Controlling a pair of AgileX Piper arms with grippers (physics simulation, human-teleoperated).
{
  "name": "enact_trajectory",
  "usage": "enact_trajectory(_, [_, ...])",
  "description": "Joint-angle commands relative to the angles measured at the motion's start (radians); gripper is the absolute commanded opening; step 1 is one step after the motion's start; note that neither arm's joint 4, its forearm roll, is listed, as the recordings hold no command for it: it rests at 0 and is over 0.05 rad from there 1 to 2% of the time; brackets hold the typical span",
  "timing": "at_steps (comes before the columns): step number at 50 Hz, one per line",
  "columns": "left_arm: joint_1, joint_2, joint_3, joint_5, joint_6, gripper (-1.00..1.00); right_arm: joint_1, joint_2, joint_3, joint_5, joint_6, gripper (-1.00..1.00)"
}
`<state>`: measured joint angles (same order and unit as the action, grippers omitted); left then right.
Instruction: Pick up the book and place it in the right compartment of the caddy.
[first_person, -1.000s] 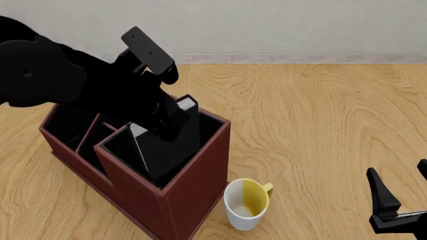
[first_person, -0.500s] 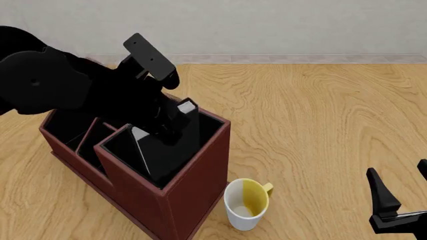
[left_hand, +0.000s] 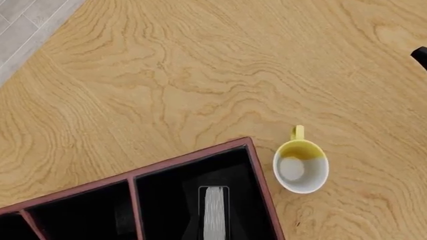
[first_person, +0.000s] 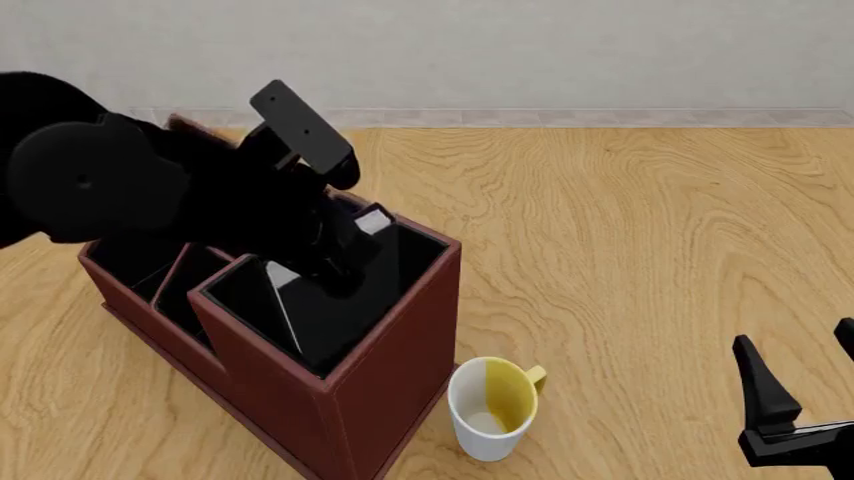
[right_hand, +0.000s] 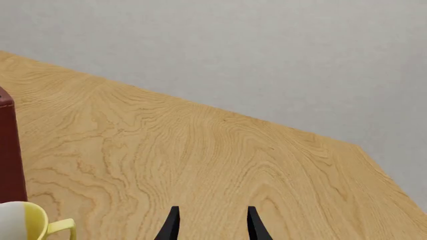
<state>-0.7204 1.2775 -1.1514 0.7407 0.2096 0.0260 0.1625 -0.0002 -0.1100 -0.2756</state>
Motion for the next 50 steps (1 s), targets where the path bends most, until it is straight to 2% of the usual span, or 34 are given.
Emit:
enact_trajectory(1, [0.000, -0.002, 0.005, -0.016, 0.013, -1.00, 0.002, 0.004, 0.000, -0.004, 0.000, 1.00])
enact_trajectory(50, [0.012, 0.017, 0.034, -0.048, 0.025, -1.00, 0.002, -0.017, 0.000, 0.017, 0.000, 1.00])
